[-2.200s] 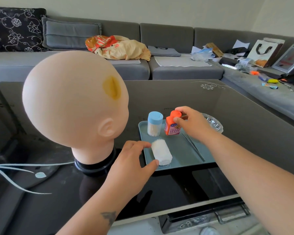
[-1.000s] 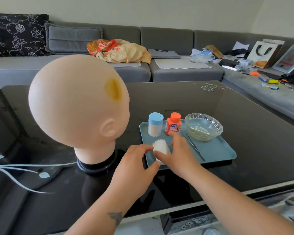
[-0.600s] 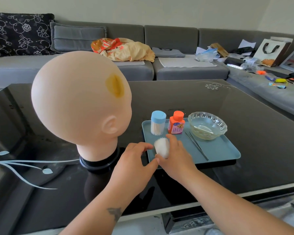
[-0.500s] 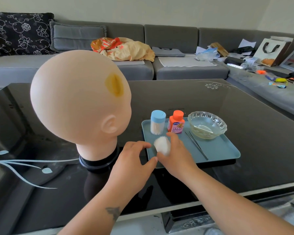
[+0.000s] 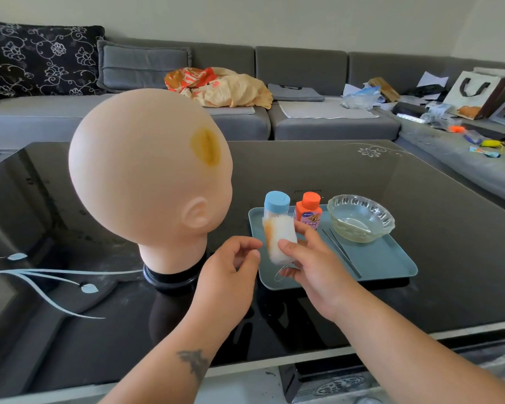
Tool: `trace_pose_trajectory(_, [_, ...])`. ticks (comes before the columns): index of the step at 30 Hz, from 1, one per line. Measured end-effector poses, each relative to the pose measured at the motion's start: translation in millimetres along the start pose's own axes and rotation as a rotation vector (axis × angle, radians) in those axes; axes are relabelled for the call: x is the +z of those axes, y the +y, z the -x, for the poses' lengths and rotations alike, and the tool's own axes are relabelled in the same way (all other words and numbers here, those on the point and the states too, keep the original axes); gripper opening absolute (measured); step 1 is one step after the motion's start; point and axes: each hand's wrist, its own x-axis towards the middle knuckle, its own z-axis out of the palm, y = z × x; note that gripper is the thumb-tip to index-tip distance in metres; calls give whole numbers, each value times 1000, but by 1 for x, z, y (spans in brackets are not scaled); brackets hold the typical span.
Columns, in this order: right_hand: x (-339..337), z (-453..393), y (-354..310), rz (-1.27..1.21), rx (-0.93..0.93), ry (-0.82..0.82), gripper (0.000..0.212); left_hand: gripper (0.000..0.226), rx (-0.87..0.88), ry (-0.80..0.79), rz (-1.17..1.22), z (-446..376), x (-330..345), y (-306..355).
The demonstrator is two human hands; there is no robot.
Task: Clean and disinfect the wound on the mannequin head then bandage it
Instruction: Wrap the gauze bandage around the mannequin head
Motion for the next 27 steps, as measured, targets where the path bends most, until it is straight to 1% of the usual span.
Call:
trace_pose_trajectory(4, [6,5,4,103,-89,4,43,13,-2,-5,51,5,1,6])
trace_pose_trajectory(7, [11,8,8,185,-155,54,51,13,-7,-24,68,8,3,7])
trace_pose_trajectory(9, [12,11,8,258,-219,94,53,16,-17,-38,76,10,5,7])
trace_pose_trajectory(12, [14,14,8,342,-306,109,55,25,-38,-52,79,11,6,8])
trace_pose_trajectory(16, [17,18,8,430,-364,94,60,34,-48,-53,99,10,8,6])
trace_pose_trajectory(21, [23,28,6,478,-464,23,55,43,-89,-13,153,6,7,2])
trace_pose_trajectory(23, [25,31,7,501,-503,-5,53,50,-98,2,196,5,5,1])
trace_pose_trajectory(25, [27,34,7,492,-517,-30,53,61,-109,6,233,3,4,2])
trace_pose_trajectory(27, [29,35,8,463,-525,-43,52,65,-124,-1,255,2,4,2])
